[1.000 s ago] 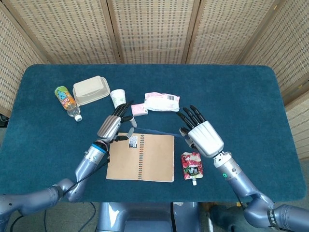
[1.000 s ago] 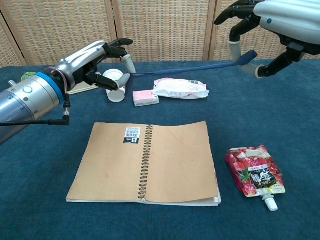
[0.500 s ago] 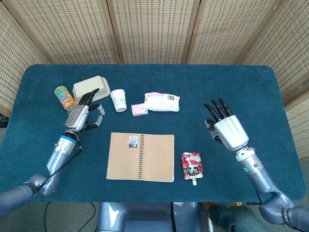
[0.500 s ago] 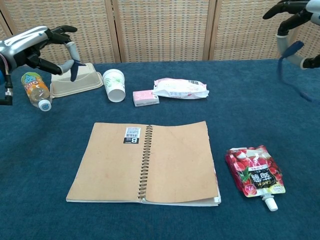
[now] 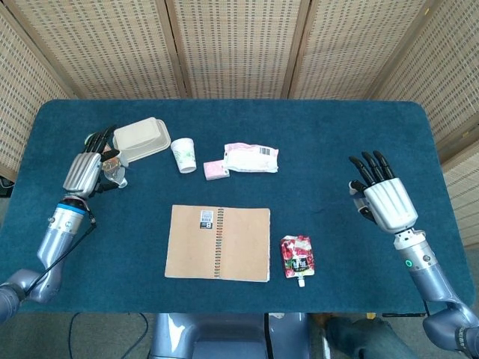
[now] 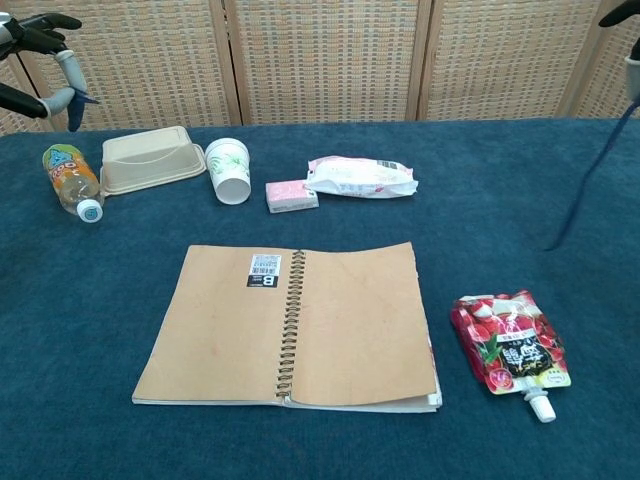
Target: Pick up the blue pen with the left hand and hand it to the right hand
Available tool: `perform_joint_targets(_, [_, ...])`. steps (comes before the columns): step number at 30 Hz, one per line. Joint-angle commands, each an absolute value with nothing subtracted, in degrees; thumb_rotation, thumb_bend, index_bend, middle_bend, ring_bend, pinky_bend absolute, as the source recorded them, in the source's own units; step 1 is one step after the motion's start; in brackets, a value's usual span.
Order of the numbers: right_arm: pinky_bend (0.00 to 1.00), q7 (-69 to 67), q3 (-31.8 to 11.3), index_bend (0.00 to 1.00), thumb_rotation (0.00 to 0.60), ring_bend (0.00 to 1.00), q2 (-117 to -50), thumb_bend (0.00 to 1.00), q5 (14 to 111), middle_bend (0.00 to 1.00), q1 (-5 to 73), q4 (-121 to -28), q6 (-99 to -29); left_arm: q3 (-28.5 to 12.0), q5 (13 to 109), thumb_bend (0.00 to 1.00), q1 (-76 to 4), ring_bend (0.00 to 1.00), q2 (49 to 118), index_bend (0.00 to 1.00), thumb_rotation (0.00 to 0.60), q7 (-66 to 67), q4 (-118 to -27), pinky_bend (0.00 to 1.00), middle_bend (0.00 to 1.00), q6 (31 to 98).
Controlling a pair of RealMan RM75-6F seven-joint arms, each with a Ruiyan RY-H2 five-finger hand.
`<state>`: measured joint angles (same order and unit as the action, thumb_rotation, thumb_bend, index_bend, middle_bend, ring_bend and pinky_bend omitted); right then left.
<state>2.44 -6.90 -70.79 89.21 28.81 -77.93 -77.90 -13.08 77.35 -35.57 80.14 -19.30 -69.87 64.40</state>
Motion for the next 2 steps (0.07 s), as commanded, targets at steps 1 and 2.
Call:
perform_joint_targets(1, [0.00, 1.9, -7.1, 0.90, 0.600, 0.00, -69.9, 0.81, 89.7, 0.20, 28.7, -79.9, -78.2, -11.6, 78.5, 0.52, -34.7, 0.00, 78.2, 0.87, 0.600, -16.4, -71.6, 0.00, 0.00, 64.7])
perform_joint_targets(2, [0.00, 1.9, -7.2, 0.90, 0.600, 0.00, -69.6, 0.81, 89.9, 0.20, 28.7, -80.9, -78.3, -11.1, 78.7, 0.52, -34.5, 0.00, 77.6, 0.87, 0.600, -15.1, -72.1, 0.00, 0.00, 64.7])
